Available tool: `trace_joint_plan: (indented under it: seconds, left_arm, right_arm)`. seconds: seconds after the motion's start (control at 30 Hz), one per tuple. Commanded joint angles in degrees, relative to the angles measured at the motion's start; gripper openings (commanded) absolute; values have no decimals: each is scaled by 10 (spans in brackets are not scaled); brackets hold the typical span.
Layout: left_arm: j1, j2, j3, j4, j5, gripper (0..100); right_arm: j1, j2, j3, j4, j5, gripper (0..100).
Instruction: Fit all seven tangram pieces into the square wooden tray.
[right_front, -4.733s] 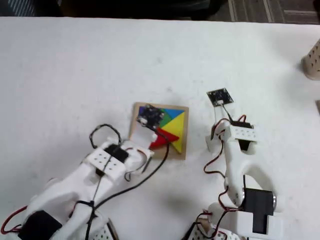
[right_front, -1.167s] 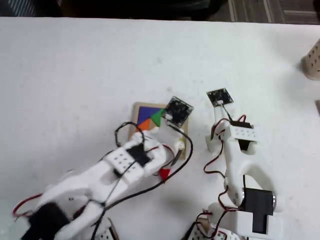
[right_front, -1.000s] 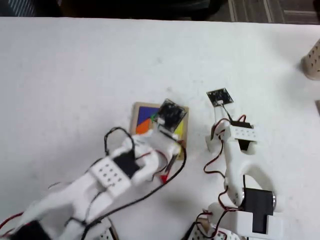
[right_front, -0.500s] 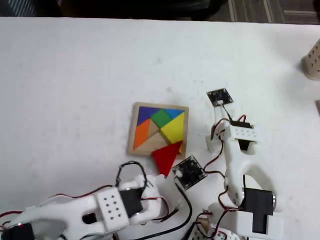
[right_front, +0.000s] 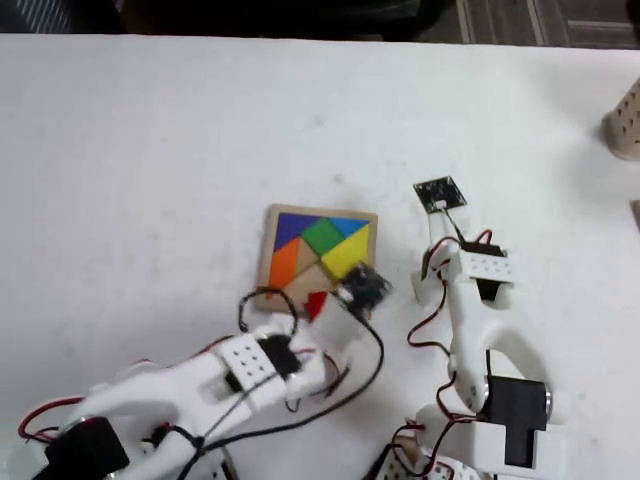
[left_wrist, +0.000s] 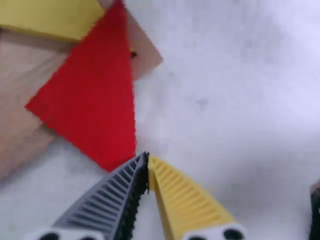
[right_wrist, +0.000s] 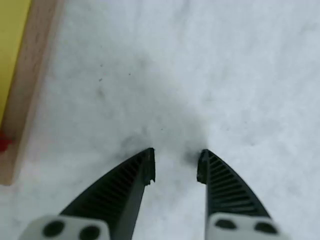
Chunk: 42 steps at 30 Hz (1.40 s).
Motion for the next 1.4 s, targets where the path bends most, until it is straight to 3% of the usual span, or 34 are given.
trace_joint_plan:
  seconds: [0.0,0.23,0.5,0.93,1.03,1.2,1.37]
  left_arm:
    - [-32,1,-25,-13,7,20]
    - [-51,1,-26,-16,7,20]
    - [-160,1,-25,-91,4,20]
    - [-163,-15,-25,-92,3,20]
    - [-131,-86,-8,-68,2,20]
    - [-18,-208,49,-63,2,20]
    - [63,-184,46,-61,-16,20]
  right_arm:
    - [-7,-17,3,5,5,137]
    - [-6,-17,3,6,5,137]
    - [-6,-17,3,6,6,137]
    - [-4,-17,4,7,4,137]
    - [-5,-17,4,7,4,137]
    - [-6,-17,4,7,5,137]
    - [-6,-17,4,7,4,137]
